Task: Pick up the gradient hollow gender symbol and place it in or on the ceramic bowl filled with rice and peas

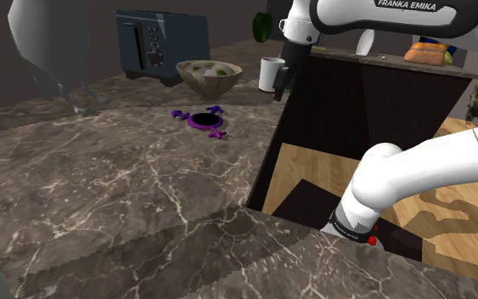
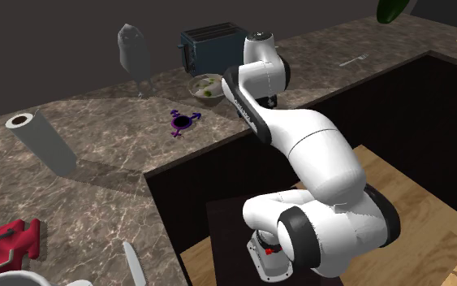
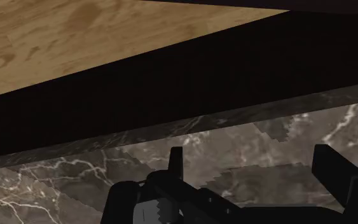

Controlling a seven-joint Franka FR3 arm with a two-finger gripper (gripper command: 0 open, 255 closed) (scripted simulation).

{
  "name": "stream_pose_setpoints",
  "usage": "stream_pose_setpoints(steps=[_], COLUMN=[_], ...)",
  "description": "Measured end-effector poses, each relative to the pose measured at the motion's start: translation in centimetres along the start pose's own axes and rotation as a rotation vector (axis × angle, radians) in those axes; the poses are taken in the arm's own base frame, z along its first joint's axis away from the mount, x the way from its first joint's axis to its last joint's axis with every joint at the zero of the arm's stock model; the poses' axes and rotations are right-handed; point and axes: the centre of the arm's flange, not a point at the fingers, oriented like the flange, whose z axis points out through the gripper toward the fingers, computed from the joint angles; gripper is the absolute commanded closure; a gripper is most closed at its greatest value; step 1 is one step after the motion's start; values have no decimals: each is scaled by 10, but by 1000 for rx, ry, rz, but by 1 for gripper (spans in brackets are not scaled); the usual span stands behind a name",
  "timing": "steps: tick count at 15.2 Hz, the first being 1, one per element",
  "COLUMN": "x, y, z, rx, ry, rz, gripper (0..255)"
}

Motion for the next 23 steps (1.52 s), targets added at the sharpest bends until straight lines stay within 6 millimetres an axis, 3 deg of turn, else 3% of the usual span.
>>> stream_pose_setpoints(steps=[2, 5, 20, 23], x=[-2, -3, 15, 20], y=[-5, -34, -210, -245], z=[0, -4, -41, -58], rx=[3, 22, 136, 159], ry=[2, 11, 66, 77], rz=[5, 31, 189, 220], gripper=[0, 0, 0, 0])
